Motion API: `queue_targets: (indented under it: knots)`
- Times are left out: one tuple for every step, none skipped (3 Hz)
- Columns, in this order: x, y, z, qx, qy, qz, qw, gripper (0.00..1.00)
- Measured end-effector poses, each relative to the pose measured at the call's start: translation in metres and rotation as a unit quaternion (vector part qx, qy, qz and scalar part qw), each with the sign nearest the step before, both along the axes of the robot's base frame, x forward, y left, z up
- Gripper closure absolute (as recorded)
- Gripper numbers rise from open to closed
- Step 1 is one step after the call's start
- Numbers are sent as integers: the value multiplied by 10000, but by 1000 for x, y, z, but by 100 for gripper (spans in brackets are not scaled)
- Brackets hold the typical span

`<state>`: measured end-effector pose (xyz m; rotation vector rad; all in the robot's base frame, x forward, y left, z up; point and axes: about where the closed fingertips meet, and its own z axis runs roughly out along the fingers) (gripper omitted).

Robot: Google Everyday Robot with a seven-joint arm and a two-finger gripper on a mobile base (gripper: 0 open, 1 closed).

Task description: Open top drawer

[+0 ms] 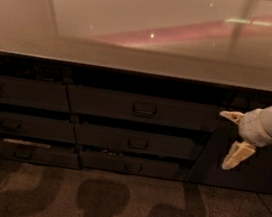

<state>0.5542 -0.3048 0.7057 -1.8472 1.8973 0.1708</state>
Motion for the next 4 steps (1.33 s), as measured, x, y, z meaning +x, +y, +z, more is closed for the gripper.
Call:
queue_targets:
  knots:
    - [1, 28, -7, -316, -116, 288, 9990, 0]
    - [-18, 83, -11, -730, -244, 885, 9931, 0]
    - [-17, 83, -10, -729, -250, 883, 9931, 0]
    - [-27, 91, -19, -854, -753, 1131, 9870, 0]
